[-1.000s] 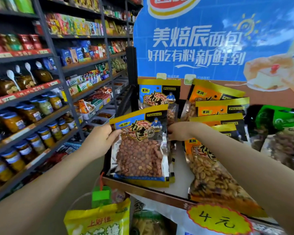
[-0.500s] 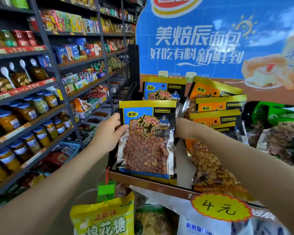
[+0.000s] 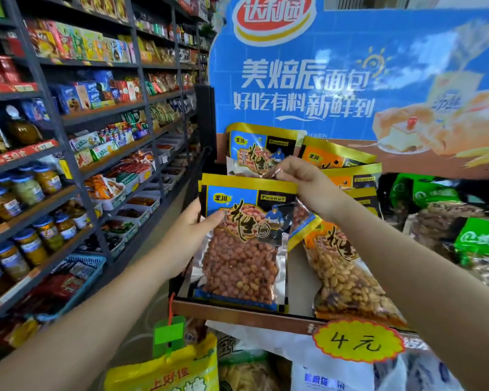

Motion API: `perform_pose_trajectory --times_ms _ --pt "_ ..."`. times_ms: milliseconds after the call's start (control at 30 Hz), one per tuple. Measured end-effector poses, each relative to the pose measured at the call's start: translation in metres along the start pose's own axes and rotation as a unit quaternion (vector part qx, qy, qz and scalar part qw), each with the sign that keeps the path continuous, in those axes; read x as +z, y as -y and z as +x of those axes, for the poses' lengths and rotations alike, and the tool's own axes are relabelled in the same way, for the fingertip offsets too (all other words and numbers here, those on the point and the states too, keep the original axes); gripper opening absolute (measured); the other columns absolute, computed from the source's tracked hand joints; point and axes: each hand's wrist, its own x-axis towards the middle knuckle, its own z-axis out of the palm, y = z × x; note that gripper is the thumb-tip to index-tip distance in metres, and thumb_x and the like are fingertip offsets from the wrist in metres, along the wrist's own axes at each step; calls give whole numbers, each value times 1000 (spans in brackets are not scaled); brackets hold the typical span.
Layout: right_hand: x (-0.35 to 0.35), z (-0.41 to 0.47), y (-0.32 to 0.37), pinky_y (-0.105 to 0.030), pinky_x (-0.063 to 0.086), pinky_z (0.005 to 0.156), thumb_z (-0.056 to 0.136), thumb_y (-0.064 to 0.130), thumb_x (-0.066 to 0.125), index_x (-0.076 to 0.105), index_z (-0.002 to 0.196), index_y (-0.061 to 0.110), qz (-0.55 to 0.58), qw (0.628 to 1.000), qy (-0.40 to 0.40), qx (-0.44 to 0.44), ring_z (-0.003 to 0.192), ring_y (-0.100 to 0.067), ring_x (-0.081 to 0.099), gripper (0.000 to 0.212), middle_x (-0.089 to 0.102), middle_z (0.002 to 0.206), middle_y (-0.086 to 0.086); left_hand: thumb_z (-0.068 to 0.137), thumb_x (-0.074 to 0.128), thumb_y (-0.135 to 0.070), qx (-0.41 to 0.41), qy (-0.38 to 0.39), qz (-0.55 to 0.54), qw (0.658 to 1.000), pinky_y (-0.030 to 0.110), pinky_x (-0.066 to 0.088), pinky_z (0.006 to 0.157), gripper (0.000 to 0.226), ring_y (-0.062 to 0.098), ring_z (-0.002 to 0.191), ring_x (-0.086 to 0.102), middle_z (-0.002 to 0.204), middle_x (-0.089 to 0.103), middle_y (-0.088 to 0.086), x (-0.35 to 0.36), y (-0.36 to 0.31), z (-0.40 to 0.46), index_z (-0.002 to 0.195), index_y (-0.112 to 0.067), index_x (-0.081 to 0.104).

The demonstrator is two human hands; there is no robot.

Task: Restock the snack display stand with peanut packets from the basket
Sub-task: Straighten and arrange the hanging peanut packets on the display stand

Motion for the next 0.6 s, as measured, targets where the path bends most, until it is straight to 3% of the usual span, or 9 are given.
perform_pose_trajectory --times_ms 100,167,200,233,300,367,467,533,600 --pt "0 -11 -14 -22 55 65 93 15 52 55 87 -2 111 990 -20 79 69 -17 69 18 65 85 -16 96 44 -18 -19 0 -37 999 4 41 70 26 -27 76 52 104 57 -24 4 3 2 116 -35 47" --pt "-5 -18 -20 -44 48 94 83 50 59 53 96 -13 110 978 -5 175 98 -46 57 65 58 113 -34 97 41 -20 -33 13 -46 998 1 41 63 25 -23 77 52 102 55 -25 4 4 1 118 -33 46" --pt "-8 -22 -21 -49 43 96 78 60 56 55 91 -12 102 973 3 205 95 -50 51 74 58 112 -33 97 41 -21 -42 18 -52 998 4 41 64 25 -18 82 53 101 55 -25 4 5 1 118 -33 46" --pt "-11 -25 -21 -47 41 90 79 61 51 59 77 -3 103 969 5 225 87 -42 51 65 61 100 -24 97 40 -22 -48 19 -57 997 7 41 65 24 -12 84 54 100 56 -24 4 5 1 117 -33 47" --pt "-14 -24 -24 -44 40 86 91 49 44 59 67 15 123 958 14 257 84 -25 53 45 60 87 -6 97 40 -22 -52 13 -57 997 17 45 63 21 -9 75 55 94 59 -19 5 4 1 113 -33 49" --pt "-11 -21 -22 -42 44 86 95 35 45 62 81 18 98 955 23 280 86 -21 57 27 62 91 -3 98 41 -22 -59 8 -56 997 32 47 62 19 -9 76 59 91 61 -14 5 5 1 110 -33 51" --pt "-5 -9 -15 -34 47 76 95 11 45 60 93 16 36 962 -6 271 83 -23 56 16 61 94 -10 97 43 -26 -65 12 -51 997 26 47 78 20 10 107 59 114 63 -8 3 7 1 109 -38 53" --pt "-5 0 -8 -30 52 77 93 7 47 60 109 8 54 961 12 272 85 -21 61 20 64 100 -11 95 46 -25 -65 12 -59 996 23 46 79 20 9 108 59 116 64 -9 0 8 0 109 -36 55" --pt "-5 7 -2 -24 54 75 93 9 51 60 106 4 81 957 33 277 84 -17 64 17 67 99 -8 94 50 -22 -69 15 -66 995 17 47 72 20 3 101 61 112 65 -13 0 5 0 110 -34 55"
